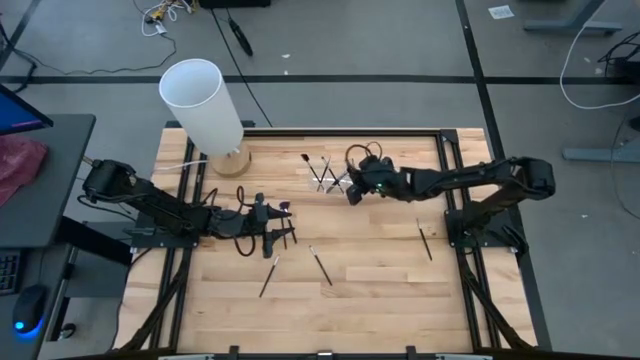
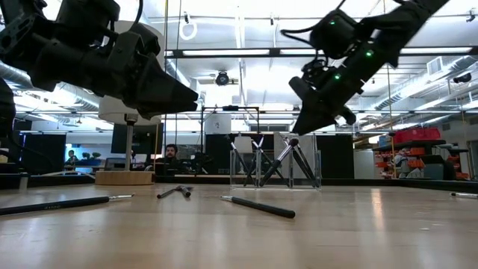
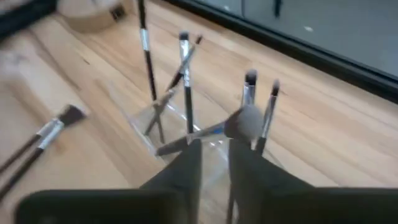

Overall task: Put items in baskets/containers
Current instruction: Put the black eyeshadow brush into the transparent organizer

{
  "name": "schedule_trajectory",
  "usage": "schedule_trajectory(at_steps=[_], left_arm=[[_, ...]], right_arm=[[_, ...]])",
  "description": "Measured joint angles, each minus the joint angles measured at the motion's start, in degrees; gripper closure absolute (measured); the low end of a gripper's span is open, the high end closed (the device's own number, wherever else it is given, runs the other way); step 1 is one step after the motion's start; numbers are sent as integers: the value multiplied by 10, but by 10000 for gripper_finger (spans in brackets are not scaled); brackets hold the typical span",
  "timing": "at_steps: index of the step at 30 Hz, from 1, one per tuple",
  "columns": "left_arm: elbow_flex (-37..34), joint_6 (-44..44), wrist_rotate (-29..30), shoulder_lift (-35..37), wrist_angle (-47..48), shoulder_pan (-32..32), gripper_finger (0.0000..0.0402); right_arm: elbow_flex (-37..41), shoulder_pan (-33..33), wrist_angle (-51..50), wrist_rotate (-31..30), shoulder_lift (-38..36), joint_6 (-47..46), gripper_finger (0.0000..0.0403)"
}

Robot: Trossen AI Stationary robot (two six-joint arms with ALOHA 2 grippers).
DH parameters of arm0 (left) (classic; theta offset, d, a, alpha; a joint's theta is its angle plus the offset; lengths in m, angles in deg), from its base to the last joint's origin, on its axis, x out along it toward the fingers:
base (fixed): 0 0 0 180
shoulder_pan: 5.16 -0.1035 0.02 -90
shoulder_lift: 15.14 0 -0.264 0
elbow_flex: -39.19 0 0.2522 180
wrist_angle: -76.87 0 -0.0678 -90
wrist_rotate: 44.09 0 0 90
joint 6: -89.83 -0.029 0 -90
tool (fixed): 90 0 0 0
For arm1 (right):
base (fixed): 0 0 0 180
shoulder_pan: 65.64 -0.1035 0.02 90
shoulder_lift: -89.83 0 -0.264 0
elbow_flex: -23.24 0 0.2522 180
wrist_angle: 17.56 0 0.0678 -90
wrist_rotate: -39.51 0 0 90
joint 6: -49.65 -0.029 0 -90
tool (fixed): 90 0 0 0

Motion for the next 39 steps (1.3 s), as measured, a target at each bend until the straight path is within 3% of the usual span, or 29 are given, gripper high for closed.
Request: schedule_trajectory(at_steps=[4,13,22,29,39], left_arm=[[0,0,0,0,-1,0,193],[0,0,0,0,-1,0,193],[0,0,0,0,-1,-1,193],[0,0,0,0,0,-1,193],[0,0,0,0,0,-1,193]], right_arm=[[-37,8,-56,0,25,0,394],[-47,36,-93,-4,62,-36,398],[-47,45,32,-5,90,25,400],[-47,45,136,46,106,72,401],[-46,47,165,45,129,110,401]])
